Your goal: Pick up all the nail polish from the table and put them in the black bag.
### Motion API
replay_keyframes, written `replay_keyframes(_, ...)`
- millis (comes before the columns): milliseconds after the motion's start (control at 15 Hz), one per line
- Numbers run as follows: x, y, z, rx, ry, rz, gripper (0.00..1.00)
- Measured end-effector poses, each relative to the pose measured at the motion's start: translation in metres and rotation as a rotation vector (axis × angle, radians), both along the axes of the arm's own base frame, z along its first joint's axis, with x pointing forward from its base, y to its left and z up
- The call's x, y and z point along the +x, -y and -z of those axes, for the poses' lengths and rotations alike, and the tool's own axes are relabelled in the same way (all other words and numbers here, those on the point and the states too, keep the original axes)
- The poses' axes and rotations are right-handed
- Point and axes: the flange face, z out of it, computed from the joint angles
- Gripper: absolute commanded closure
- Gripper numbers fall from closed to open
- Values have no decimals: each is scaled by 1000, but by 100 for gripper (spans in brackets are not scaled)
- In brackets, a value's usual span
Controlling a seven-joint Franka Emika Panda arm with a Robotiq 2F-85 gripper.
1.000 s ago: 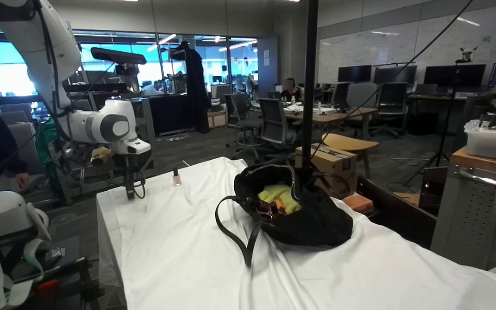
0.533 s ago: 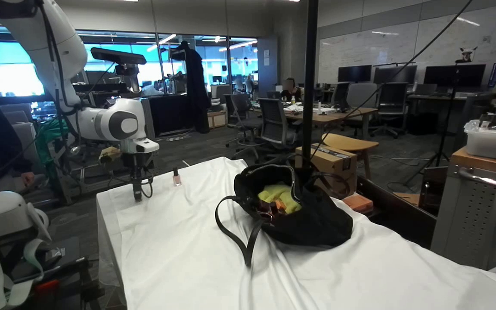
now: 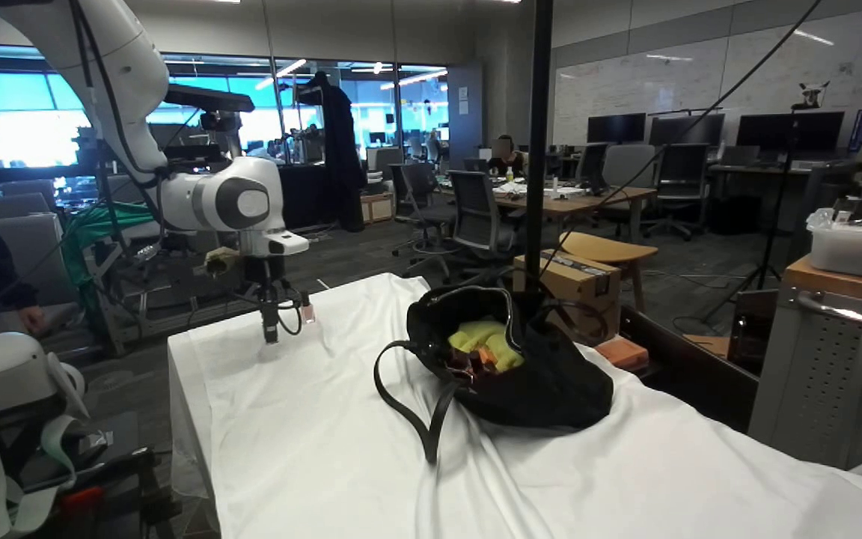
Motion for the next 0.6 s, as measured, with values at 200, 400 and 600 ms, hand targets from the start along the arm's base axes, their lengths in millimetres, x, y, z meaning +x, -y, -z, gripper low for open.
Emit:
replay_keyframes(200, 18, 32, -16, -25, 8, -24, 85)
replay_keyframes(400, 35, 67, -33, -51, 26, -39, 85)
replay_keyframes(600, 54, 104, -51, -84, 60, -38, 85)
